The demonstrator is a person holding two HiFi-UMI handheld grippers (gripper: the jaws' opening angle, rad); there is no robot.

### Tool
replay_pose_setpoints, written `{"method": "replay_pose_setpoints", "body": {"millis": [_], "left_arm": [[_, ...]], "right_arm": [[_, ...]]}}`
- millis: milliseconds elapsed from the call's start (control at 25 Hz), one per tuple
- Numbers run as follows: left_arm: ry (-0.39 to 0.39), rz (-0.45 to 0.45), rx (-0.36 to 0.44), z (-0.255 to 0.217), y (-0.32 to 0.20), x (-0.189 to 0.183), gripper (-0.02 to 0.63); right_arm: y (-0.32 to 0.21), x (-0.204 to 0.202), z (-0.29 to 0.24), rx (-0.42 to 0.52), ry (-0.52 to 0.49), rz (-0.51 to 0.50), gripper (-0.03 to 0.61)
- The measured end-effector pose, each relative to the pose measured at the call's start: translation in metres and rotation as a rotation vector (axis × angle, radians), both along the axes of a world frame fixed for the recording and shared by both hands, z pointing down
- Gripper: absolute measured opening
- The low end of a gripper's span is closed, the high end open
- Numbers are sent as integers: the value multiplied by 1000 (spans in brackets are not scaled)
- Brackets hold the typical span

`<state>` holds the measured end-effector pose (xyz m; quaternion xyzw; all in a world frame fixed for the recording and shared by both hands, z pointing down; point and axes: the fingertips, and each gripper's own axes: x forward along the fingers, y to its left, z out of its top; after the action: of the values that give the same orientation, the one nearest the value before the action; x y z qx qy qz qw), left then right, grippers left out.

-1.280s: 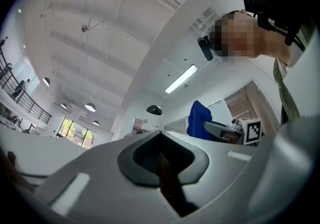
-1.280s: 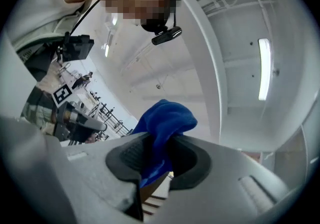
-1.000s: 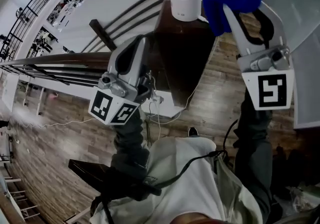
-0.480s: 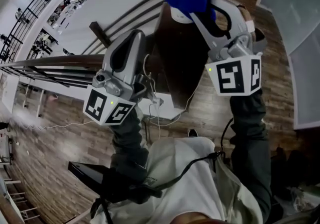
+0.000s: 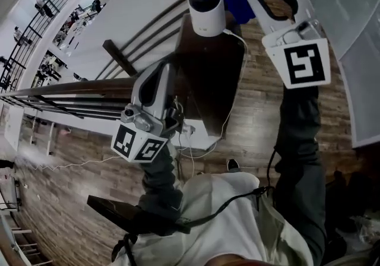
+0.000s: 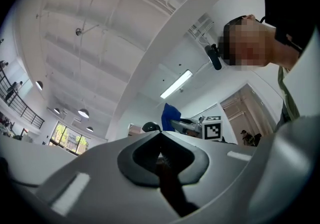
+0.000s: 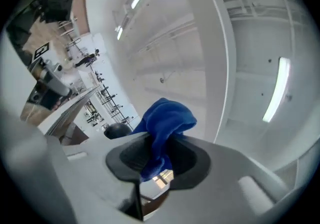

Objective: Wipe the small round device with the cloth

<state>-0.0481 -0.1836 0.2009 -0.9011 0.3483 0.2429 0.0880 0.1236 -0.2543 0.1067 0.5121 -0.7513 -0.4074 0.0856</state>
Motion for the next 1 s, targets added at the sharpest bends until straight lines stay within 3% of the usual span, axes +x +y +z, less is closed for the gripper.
{"method": "replay_pose_setpoints", "body": {"millis": [200,440,520,720,880,1000], "left_arm": [[3,21,-20,4,10,6,5],[0,23,-39,15,17,9,5],[0,22,-52,21,19,10,5],[4,16,-94,40,22,16,5],[9,20,-111,33,17,-4,5],[22,6,-119,15,0,-20,5]], "right_arm": [[-13,-25,16,-115,16,-170,97],[-19,-20,81,-303,45,-207,97],[-17,-15,72,-271,68,-183,97],[4,-15,-23,4,35,-96,97],[-6,-67,-19,20,254,-55,97],[-17,-92,-9,26,318,-69,86]]}}
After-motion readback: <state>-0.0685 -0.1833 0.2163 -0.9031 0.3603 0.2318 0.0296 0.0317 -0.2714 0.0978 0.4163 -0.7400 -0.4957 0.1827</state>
